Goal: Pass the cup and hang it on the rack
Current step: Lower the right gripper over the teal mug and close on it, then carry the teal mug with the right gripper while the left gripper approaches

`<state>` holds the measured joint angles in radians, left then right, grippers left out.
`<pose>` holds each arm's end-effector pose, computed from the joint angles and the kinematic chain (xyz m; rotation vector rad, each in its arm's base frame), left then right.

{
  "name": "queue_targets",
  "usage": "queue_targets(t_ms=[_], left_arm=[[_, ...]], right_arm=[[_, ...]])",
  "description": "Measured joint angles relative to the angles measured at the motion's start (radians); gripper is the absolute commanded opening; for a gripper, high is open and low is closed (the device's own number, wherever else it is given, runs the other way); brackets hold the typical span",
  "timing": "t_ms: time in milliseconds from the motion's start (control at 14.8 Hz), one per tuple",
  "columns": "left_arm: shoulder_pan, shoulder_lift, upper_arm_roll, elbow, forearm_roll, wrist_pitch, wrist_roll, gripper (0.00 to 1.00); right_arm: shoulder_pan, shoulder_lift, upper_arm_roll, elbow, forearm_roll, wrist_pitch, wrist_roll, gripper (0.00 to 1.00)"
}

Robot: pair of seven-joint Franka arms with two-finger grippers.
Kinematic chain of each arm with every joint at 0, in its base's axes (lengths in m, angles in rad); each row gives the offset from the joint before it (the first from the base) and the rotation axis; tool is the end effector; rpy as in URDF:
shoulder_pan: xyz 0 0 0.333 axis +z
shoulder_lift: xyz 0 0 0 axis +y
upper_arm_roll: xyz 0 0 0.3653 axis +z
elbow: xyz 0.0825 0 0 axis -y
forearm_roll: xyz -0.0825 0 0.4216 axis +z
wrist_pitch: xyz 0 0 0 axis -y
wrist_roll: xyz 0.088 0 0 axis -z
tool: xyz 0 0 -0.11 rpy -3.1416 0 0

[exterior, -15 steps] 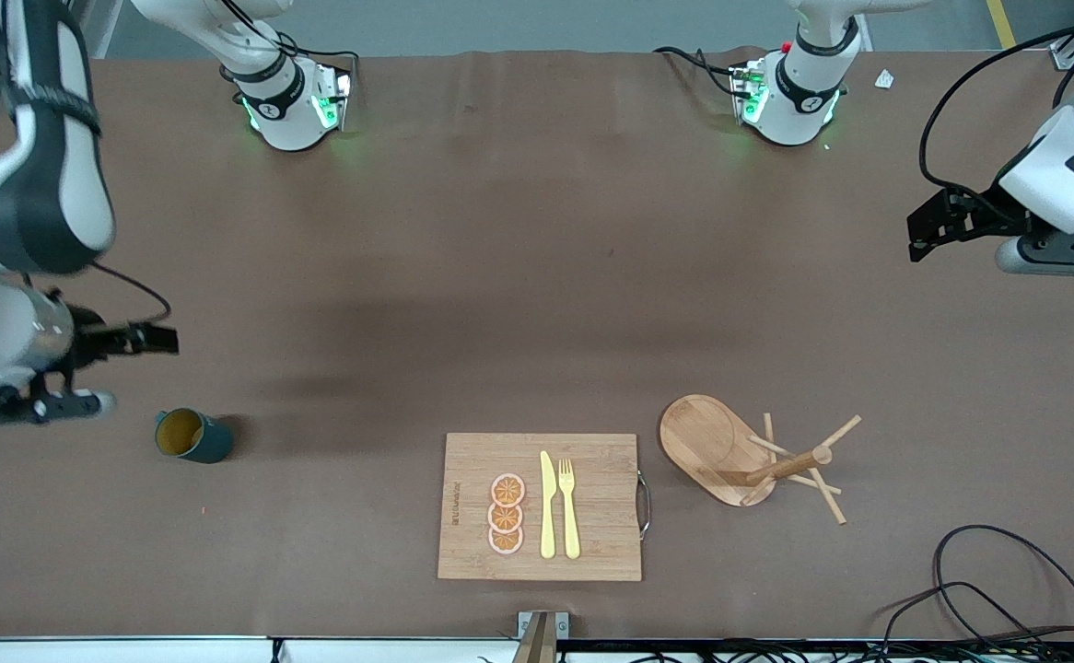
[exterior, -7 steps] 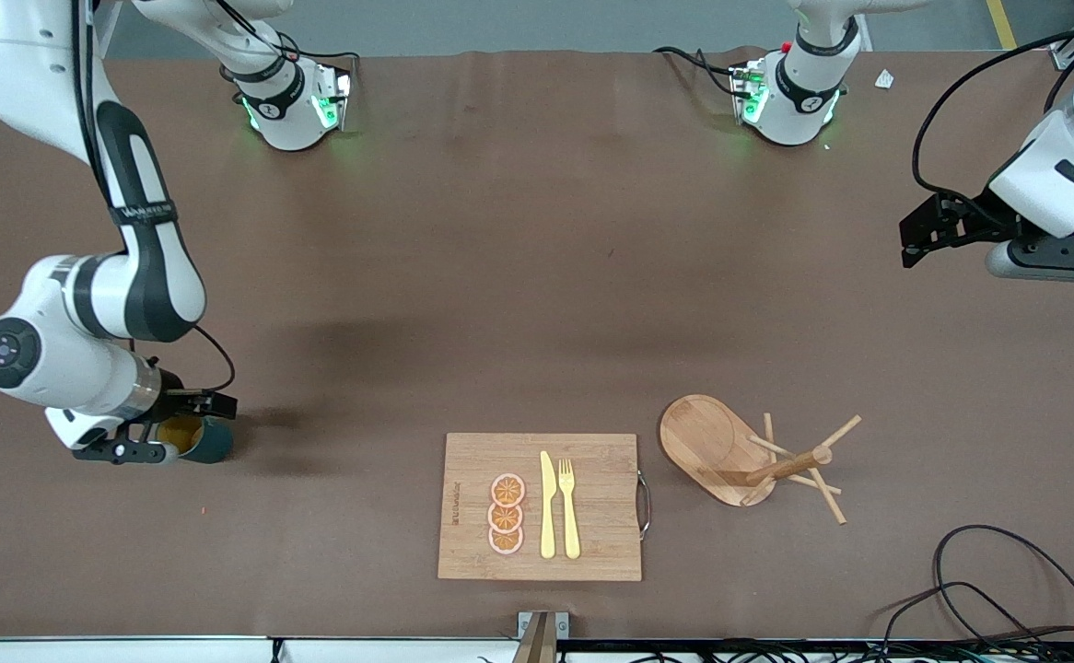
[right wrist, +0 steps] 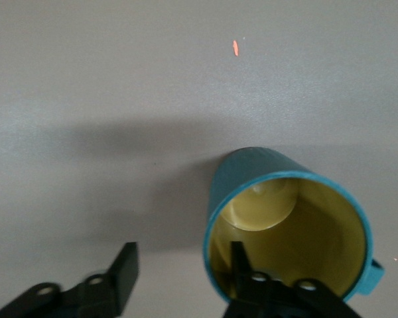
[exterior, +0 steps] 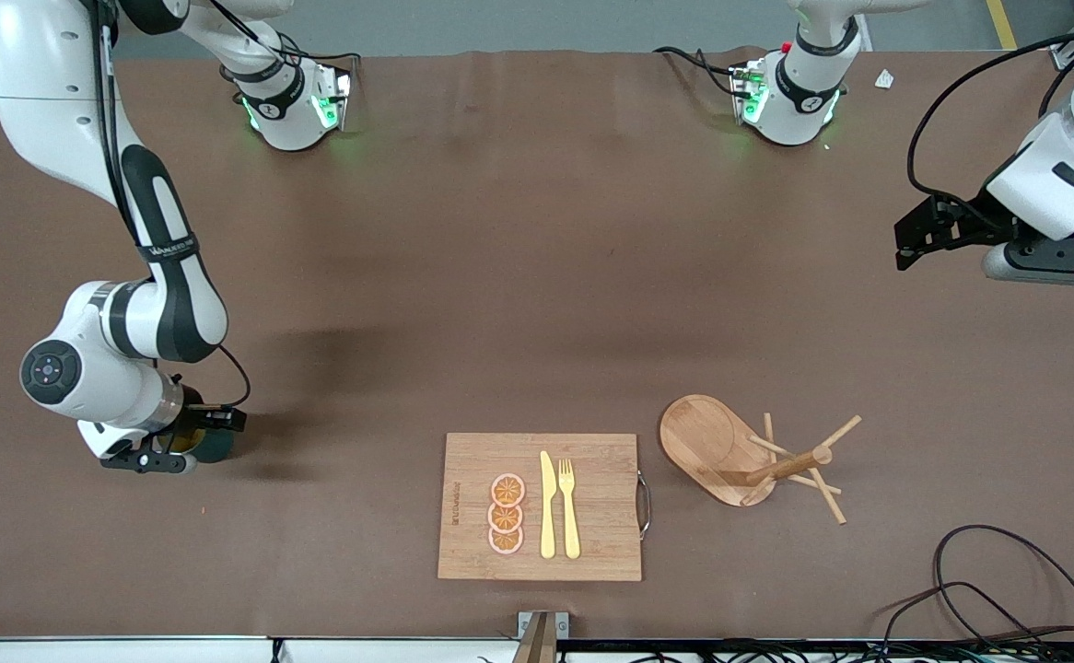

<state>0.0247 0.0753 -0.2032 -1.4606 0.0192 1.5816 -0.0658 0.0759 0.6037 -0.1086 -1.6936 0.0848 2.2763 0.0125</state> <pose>0.6121 -0.1026 0.6833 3.1341 -0.1750 0.0744 0.7311 -0.0123 0.2588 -3.1363 0.1290 0.0259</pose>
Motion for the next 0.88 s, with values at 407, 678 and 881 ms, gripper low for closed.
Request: queue_targets(t_ms=[407, 678, 881], left_arm=[[0.0, 0.0, 0.0, 0.001, -0.003, 0.0, 0.0, 1.0], [-0.001, 0.0, -0.005, 0.004, -0.014, 0.001, 0.0, 1.0], [-0.003, 0.0, -0.009, 0.007, -0.014, 0.001, -0.001, 1.0]], right_arm=[[-0.015, 0.012, -0.004, 0.042, -0.034, 0.002, -0.056, 0.0], [0.02, 0.015, 0.015, 0.14, -0.03, -0.078, -0.065, 0.0], [0.171, 0.015, 0.03, 0.254, 0.011, -0.199, 0.034, 0.0]])
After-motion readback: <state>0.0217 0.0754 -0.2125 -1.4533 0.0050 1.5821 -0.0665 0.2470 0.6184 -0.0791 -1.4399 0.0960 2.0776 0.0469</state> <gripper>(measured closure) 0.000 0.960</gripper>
